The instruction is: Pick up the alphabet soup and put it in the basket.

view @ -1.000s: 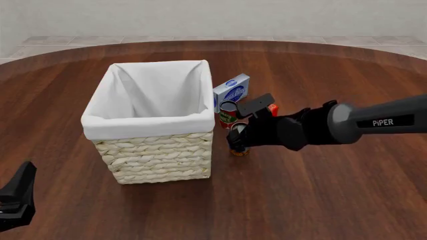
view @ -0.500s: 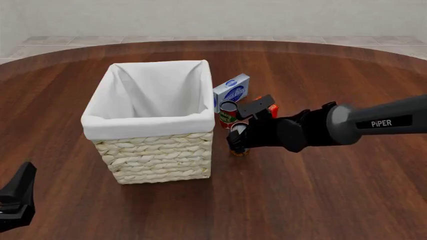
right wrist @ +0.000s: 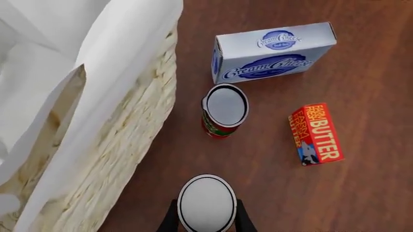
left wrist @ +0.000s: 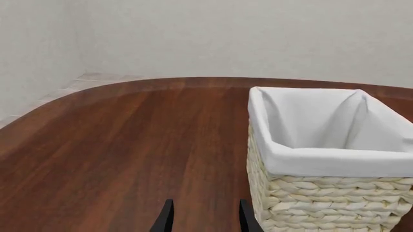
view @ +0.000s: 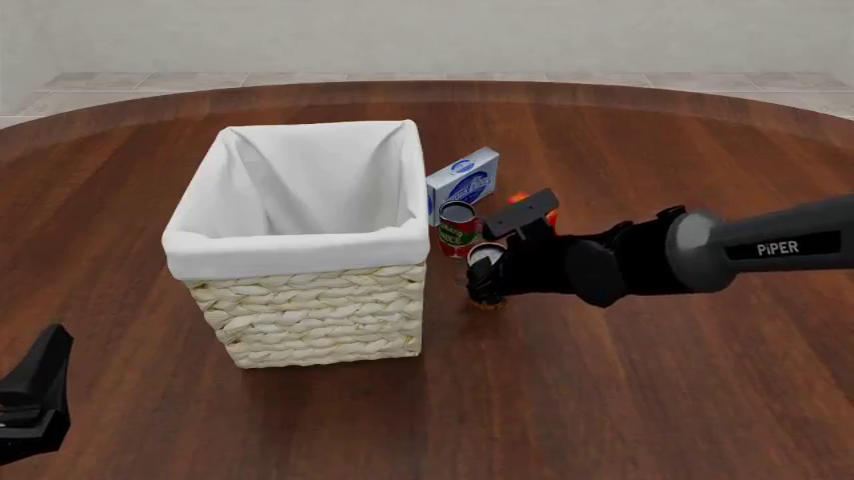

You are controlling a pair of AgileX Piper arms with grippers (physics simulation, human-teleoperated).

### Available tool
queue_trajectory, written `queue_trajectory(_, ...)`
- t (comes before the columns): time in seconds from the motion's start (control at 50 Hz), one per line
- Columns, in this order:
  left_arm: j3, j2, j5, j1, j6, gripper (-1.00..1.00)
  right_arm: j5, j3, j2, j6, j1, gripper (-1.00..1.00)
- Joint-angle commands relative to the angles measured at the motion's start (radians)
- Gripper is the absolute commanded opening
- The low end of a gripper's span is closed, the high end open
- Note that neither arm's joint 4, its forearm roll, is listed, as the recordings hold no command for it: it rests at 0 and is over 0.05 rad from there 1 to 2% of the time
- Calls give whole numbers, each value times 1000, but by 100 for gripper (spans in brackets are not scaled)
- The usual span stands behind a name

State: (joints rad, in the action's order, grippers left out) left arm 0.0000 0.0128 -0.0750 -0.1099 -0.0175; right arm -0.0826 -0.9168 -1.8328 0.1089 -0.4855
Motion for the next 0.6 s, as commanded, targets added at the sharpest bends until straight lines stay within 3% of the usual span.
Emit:
queue_trajectory(0.02,0,-2,-3,1,1,100,-17,15,14,5,13,-100)
queue_trajectory(0.18,0,1,1,2,1,100,-19,24,30,3,21,-100)
queue_trajectory(0.22,0,2,1,2,0,100,-33,42,48,49,56,-100)
queue_trajectory(0.36,0,-2,-3,2,2,100,-23,71,118,63,87,-100)
queue_trajectory(0.48,0,-6,-3,7,1,100,61,63,156,20,98,-100)
queue_trajectory(0.5,0,-7,-3,7,1,100,79,54,166,-22,70,-100)
queue_trajectory(0.6,0,-8,-3,2,0,100,120,57,205,-27,46,-100)
